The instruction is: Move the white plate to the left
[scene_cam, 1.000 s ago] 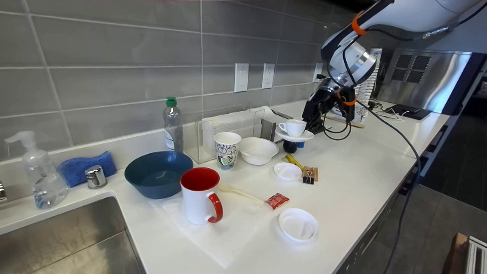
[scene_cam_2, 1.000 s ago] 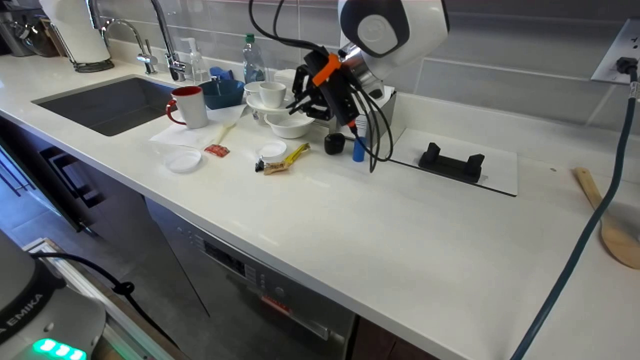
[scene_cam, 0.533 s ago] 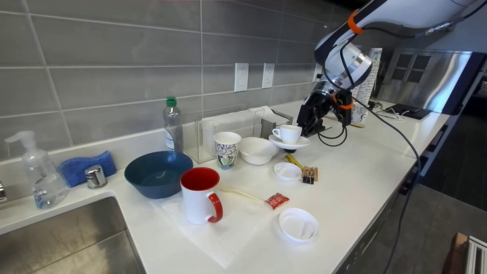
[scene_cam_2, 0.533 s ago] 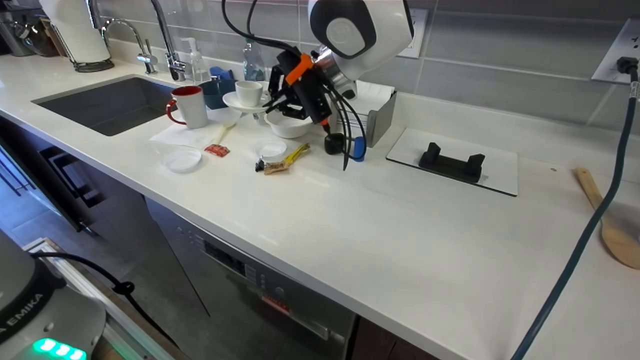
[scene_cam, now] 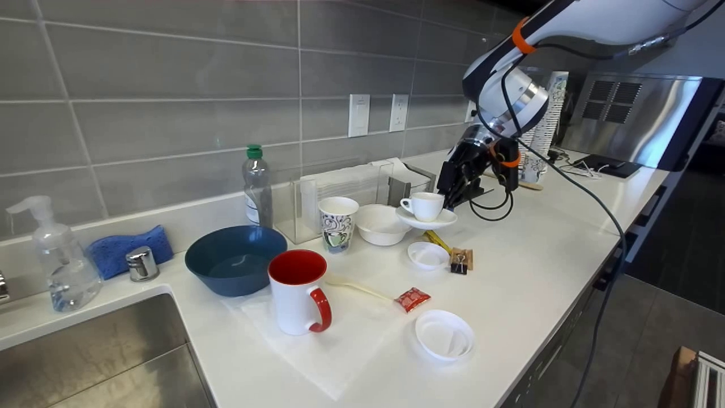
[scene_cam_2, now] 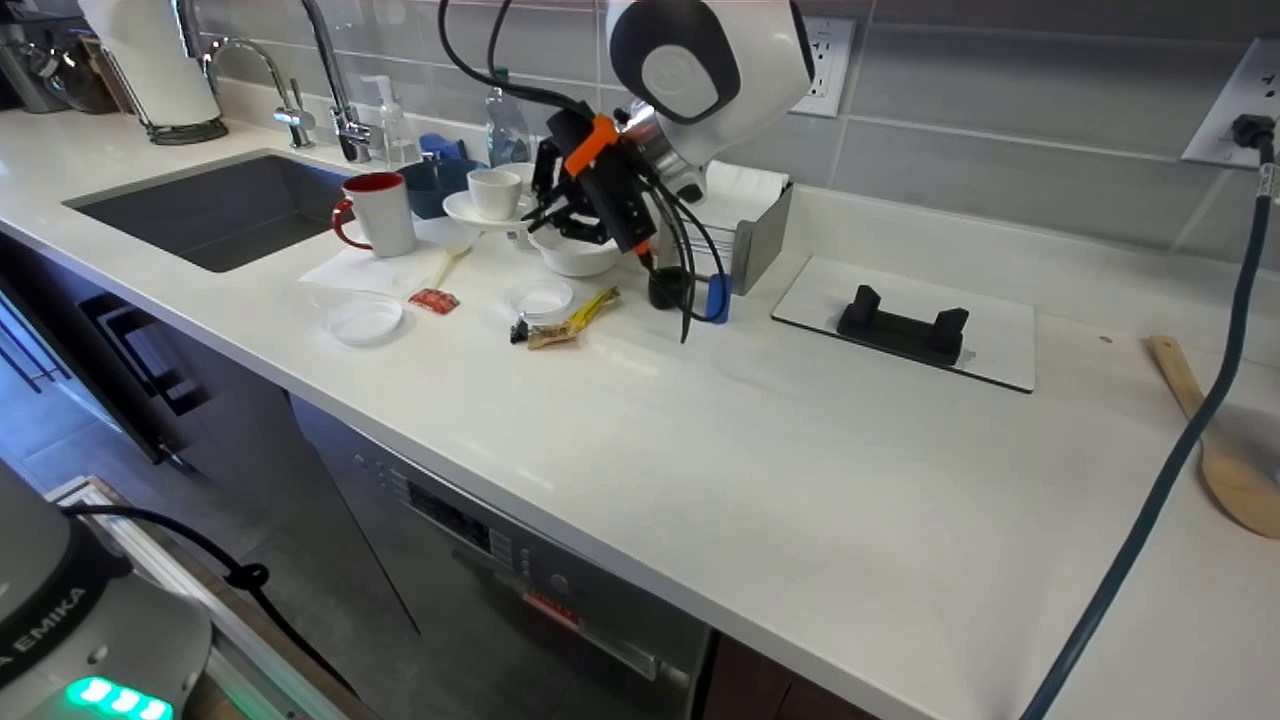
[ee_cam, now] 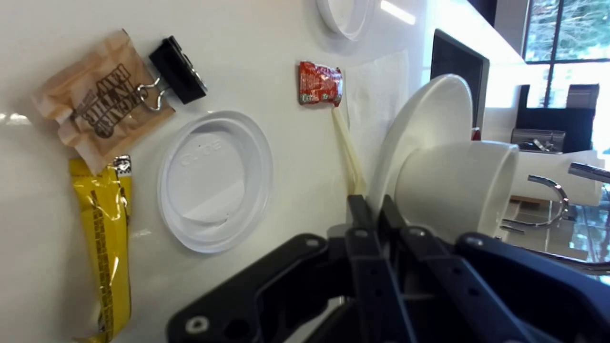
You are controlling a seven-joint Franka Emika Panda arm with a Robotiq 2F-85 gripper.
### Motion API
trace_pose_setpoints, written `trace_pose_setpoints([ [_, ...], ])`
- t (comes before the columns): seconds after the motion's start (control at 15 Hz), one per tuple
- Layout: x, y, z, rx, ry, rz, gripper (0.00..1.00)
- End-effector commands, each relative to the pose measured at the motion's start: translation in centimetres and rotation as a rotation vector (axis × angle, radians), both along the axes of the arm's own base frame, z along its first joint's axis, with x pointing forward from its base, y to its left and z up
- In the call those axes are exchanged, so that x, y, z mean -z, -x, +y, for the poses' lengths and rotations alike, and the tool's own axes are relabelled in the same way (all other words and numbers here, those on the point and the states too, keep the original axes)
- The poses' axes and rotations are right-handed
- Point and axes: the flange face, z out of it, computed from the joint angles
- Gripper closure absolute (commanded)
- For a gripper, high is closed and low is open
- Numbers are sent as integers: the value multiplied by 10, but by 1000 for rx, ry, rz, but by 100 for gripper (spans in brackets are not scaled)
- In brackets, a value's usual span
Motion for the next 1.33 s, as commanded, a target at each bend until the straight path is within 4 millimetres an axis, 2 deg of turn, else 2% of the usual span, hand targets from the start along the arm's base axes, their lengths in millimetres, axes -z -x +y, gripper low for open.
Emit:
trace_pose_setpoints([
  [0.0,11,-8,48,10,13,19,98],
  [0.27,27,-10,97,-24,52,36,98],
  [0.47,36,-10,120,-22,57,23,98],
  [0.6,40,-10,123,12,47,5,98],
  [1.27,59,-1,105,243,68,4,98],
])
